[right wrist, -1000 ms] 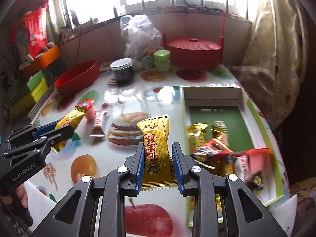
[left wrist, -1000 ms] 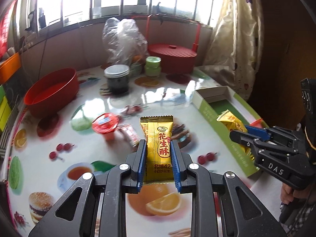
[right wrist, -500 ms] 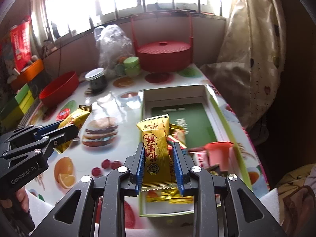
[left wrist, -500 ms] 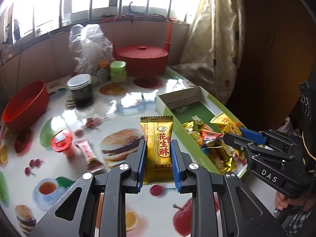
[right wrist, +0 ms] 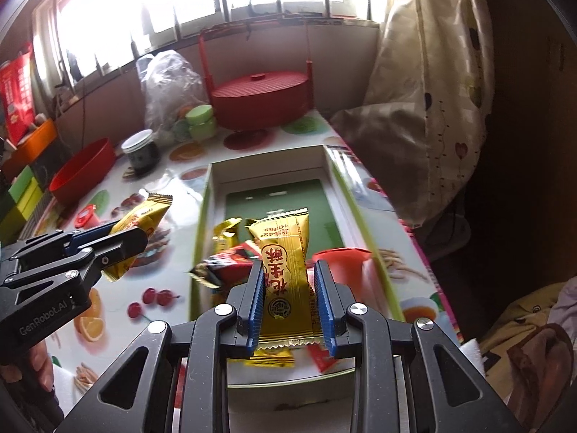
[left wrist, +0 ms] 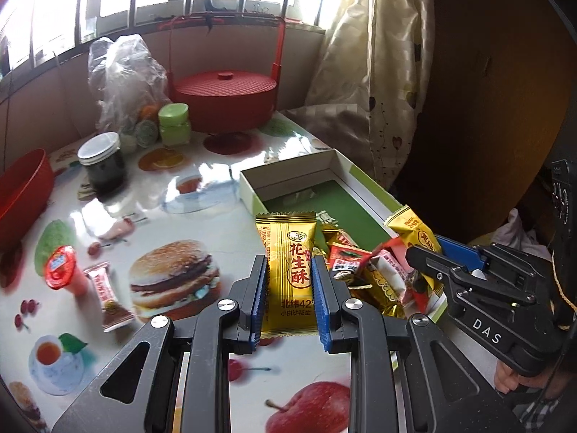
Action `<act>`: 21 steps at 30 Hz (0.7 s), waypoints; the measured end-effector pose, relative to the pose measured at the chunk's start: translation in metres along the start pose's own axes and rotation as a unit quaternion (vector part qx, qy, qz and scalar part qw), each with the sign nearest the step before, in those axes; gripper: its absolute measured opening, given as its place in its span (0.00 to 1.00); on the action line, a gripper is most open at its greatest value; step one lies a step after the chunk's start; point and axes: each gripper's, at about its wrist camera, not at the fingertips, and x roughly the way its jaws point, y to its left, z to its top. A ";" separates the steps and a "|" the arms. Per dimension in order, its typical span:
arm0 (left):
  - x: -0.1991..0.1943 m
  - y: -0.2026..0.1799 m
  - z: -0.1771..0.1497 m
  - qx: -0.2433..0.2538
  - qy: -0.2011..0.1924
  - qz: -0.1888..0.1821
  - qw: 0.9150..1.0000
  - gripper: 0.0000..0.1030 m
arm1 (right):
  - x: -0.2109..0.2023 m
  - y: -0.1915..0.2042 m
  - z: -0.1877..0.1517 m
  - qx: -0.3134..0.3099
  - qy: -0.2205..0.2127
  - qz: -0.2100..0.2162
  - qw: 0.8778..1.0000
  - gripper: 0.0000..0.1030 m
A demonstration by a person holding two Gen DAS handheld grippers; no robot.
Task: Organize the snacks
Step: 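Carry the yellow peanut candy with the right tool over the green box, then open the right tool to drop the peanut candy into the box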
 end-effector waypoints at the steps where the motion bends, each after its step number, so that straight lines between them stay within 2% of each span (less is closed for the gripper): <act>1: 0.002 -0.002 0.000 0.000 0.002 -0.002 1.000 0.24 | 0.000 -0.002 0.000 0.002 0.001 0.000 1.000 0.25; 21: 0.039 -0.026 0.002 0.010 0.031 -0.013 0.999 0.24 | 0.024 -0.019 0.000 0.005 0.014 -0.017 1.000 0.26</act>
